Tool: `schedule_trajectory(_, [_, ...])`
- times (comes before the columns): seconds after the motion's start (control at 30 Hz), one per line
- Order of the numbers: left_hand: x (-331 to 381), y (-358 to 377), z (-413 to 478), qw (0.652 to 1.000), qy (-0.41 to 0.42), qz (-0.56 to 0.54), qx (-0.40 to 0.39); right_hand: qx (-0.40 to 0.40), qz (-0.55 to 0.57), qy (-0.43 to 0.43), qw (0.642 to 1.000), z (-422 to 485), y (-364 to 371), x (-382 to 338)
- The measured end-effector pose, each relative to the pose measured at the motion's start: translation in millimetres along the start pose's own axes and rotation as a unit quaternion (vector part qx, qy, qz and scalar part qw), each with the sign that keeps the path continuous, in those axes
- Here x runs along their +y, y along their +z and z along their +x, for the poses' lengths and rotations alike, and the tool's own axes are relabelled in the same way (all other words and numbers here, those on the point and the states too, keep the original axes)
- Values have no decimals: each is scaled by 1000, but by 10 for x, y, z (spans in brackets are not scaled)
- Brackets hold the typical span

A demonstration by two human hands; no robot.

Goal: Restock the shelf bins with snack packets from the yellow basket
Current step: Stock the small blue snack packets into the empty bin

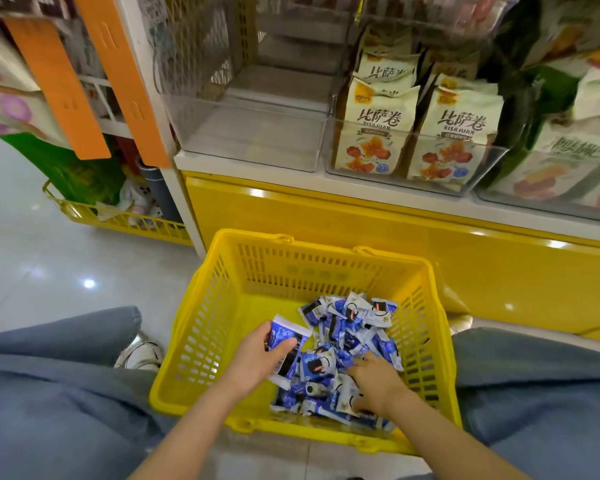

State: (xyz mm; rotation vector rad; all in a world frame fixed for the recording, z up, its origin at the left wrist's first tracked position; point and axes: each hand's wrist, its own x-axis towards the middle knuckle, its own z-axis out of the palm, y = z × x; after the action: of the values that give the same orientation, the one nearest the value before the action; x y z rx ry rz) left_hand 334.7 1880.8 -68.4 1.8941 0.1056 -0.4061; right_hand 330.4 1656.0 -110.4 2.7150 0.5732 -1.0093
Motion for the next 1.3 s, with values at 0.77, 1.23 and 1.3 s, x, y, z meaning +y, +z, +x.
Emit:
schedule_trajectory(0.77, [234,180,-171,986,-117,-111,-44,190,726,-37,660,-224,-534,-196])
schedule_trajectory(1.23, [100,52,-136,989,-129,-59,52,13,225,39,974,137,254,-98])
schedule_trajectory(1.3, [78,49,-127,987,-145,-48,49,6,209,42,977,123,210,-91])
